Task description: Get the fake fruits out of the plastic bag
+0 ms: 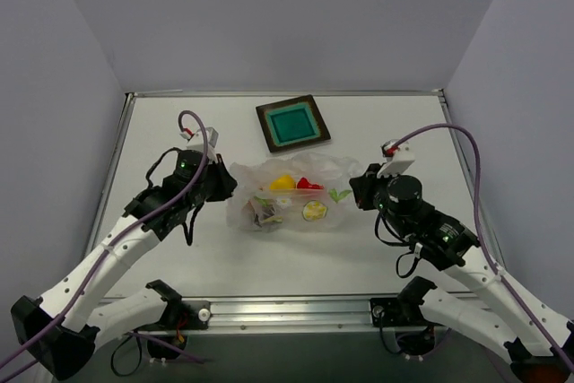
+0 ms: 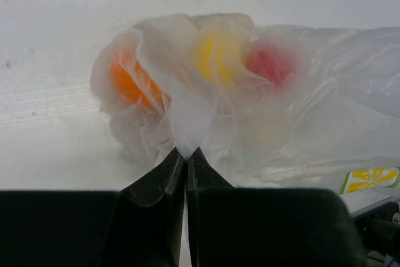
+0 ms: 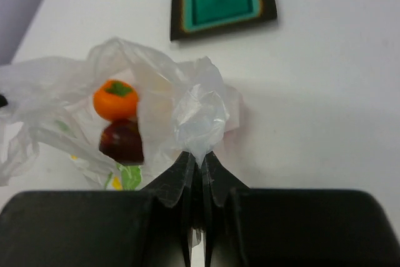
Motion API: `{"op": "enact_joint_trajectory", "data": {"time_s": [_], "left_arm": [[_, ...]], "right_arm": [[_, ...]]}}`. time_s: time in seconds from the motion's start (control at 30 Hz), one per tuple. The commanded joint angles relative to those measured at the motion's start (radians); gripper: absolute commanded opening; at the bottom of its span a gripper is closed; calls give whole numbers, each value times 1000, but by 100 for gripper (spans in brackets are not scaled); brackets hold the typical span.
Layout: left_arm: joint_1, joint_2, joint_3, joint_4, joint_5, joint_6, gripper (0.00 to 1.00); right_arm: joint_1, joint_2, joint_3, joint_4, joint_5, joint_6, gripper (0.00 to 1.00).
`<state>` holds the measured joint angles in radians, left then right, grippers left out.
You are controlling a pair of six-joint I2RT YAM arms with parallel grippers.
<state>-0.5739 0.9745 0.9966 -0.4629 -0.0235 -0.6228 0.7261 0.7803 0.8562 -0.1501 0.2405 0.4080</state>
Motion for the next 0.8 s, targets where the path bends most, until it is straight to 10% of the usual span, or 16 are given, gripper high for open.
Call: {"op": "enact_joint_trajectory", "data": {"time_s": [0.0, 0.57, 0.77], "left_arm": [[25, -4, -24, 52, 54, -63, 2], [65, 288, -49, 310, -73, -88, 4], [49, 230, -59, 290, -64, -49, 13]], "right_arm": [[-4, -55, -91, -59, 26, 72, 0], [-28, 264, -264, 87, 129, 196, 0], [-24, 59, -108, -77, 76, 127, 73]]}}
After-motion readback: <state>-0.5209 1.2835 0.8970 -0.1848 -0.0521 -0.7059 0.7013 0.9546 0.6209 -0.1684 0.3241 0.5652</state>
